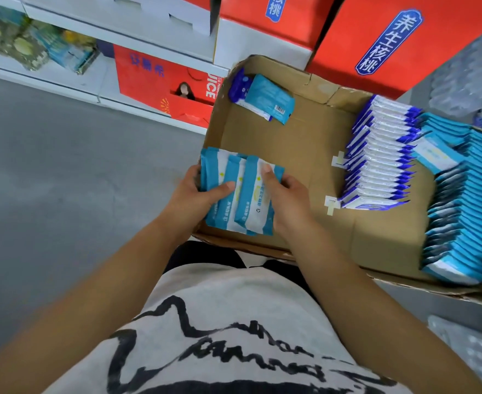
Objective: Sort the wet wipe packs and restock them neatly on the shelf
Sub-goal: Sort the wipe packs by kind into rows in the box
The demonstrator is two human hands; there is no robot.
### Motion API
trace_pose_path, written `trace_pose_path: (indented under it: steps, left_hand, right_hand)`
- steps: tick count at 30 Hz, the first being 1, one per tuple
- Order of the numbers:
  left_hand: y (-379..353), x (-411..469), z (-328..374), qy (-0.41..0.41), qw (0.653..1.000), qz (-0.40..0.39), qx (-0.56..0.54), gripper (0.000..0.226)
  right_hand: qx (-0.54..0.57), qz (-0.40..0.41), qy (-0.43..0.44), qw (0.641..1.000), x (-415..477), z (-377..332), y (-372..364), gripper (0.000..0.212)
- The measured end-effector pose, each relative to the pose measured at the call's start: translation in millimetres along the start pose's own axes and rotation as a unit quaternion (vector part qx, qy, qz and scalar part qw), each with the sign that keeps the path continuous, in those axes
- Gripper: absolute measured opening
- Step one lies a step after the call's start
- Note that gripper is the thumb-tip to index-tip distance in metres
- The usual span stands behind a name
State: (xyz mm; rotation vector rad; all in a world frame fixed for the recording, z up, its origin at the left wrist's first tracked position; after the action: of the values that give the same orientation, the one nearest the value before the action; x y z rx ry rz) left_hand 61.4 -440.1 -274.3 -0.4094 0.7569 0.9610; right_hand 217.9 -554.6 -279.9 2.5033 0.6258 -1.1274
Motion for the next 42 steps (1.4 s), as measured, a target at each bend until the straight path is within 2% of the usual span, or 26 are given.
trace_pose_path:
  steps: [5, 9, 11, 14, 15, 17, 19, 21, 24, 27, 29, 31, 34, 37, 42]
  left_hand:
    - [-7, -4, -2, -0.001, 1.000, -0.010, 0.001, 0.045]
    - [-14, -6, -5, 0.009, 0.999, -0.039, -0.018, 0.076]
    - [-15, -6, -1, 0.009, 0.998, -0.054, -0.007, 0.079]
    - [-12, 0, 4, -0.003, 0.998, -0.052, 0.030, 0.054]
    - [-9, 2, 6, -0.003, 0.999, -0.039, 0.023, 0.043]
    - [0, 6, 9, 0.004, 1.000, -0.005, -0.005, 0.036]
    - [11, 10, 11, 0.020, 0.999, 0.022, -0.025, 0.043]
    - [21, 13, 12, 0.031, 0.998, 0.043, -0.037, 0.047]
    - [33, 16, 10, 0.053, 0.995, 0.065, -0.055, 0.046]
    - [36, 18, 5, 0.079, 0.991, 0.080, -0.065, 0.046]
    - [35, 19, 1, 0.088, 0.990, 0.089, -0.066, 0.049]
    - [34, 19, -3, 0.094, 0.989, 0.097, -0.067, 0.051]
    - [35, 20, -10, 0.105, 0.986, 0.108, -0.071, 0.052]
    - [36, 19, -10, 0.108, 0.986, 0.109, -0.068, 0.052]
    - [37, 18, -2, 0.100, 0.986, 0.113, -0.072, 0.048]
  right_hand:
    - [-0.001, -0.067, -0.070, 0.995, -3, 21, -18, 0.042]
    - [-0.024, -0.093, -0.051, 0.994, -7, 16, -29, 0.036]
    - [-0.036, -0.090, -0.041, 0.994, -4, 13, -31, 0.036]
    - [-0.030, -0.104, -0.070, 0.992, -1, 10, -39, 0.043]
    - [-0.023, -0.113, -0.088, 0.989, 0, 7, -43, 0.046]
    - [-0.027, -0.123, -0.093, 0.988, 9, -4, -50, 0.049]
    - [-0.083, -0.107, -0.035, 0.990, 28, -28, -50, 0.046]
    - [-0.167, -0.047, 0.052, 0.984, 49, -62, -43, 0.038]
    - [-0.283, 0.012, 0.183, 0.941, 87, -109, -48, 0.026]
    - [-0.422, 0.030, 0.285, 0.860, 141, -127, -63, 0.048]
    - [-0.489, 0.040, 0.322, 0.810, 176, -133, -71, 0.064]
    - [-0.533, 0.050, 0.332, 0.777, 203, -137, -76, 0.075]
    - [-0.577, 0.028, 0.344, 0.740, 224, -134, -84, 0.079]
    - [-0.573, 0.030, 0.363, 0.734, 228, -132, -82, 0.072]
    - [-0.513, 0.005, 0.368, 0.775, 191, -138, -67, 0.045]
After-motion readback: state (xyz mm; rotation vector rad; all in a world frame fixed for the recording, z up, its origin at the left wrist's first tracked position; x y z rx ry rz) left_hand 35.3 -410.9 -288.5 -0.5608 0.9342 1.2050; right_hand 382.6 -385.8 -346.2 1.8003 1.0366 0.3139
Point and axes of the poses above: each hand's wrist, its own x-axis towards the middle knuckle, its own y-axis out of the back of the hand, z = x × y, the point moved 9 cm from there along x, towards the middle knuckle, and after that the axes turned 5 degrees about z, right-handed, at the moved point
